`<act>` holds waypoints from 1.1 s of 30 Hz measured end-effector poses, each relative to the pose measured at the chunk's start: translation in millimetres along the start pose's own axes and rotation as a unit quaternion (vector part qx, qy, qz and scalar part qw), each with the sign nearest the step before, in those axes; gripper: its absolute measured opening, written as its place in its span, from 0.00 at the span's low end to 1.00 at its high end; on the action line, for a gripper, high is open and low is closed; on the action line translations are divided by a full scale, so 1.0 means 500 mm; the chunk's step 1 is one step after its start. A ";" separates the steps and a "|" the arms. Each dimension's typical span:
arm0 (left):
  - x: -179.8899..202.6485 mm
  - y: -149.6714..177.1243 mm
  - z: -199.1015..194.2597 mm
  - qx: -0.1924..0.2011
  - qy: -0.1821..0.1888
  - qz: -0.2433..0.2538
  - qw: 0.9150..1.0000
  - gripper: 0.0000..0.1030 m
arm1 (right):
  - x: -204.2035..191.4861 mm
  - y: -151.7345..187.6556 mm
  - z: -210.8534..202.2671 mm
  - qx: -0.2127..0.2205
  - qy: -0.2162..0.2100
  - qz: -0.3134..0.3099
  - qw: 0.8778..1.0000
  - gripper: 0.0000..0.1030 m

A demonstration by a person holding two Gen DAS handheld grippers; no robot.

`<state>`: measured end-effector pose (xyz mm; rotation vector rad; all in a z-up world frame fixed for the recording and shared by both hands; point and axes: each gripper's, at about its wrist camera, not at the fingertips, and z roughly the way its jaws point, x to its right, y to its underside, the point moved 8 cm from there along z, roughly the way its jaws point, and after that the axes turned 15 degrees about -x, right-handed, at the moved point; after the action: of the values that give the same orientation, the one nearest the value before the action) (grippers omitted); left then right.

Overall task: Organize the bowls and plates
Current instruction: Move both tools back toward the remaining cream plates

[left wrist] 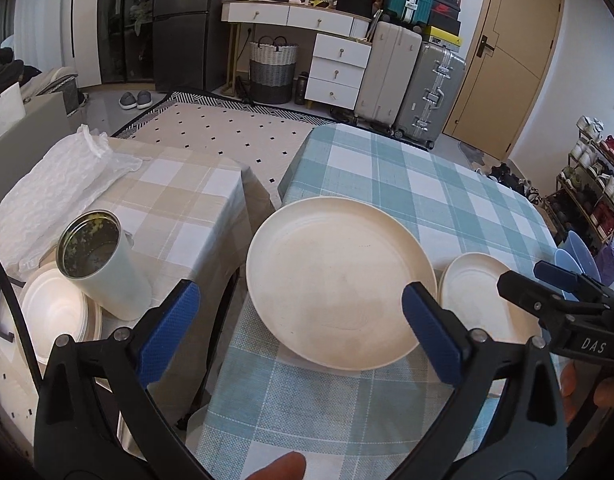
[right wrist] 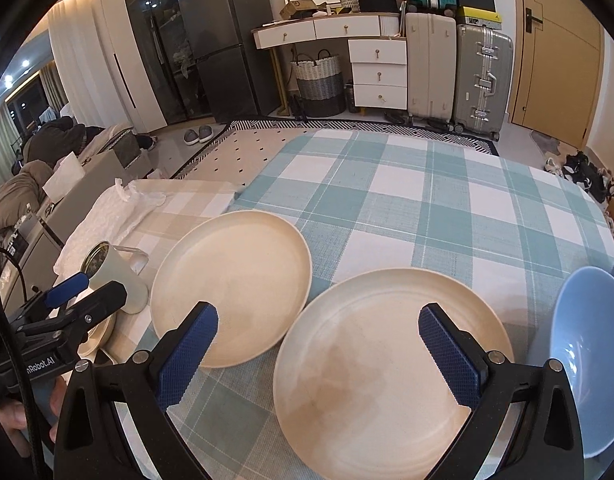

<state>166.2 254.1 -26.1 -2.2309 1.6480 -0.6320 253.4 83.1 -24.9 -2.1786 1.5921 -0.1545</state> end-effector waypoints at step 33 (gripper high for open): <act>-0.062 -0.044 0.222 -0.081 -0.034 -0.029 0.996 0.98 | -0.032 -0.084 0.219 -0.083 -0.006 -0.033 0.996 0.99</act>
<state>233.5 287.8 -116.3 -2.3939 1.6591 -0.4451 322.1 138.7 -103.6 -2.3553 1.5766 -0.0282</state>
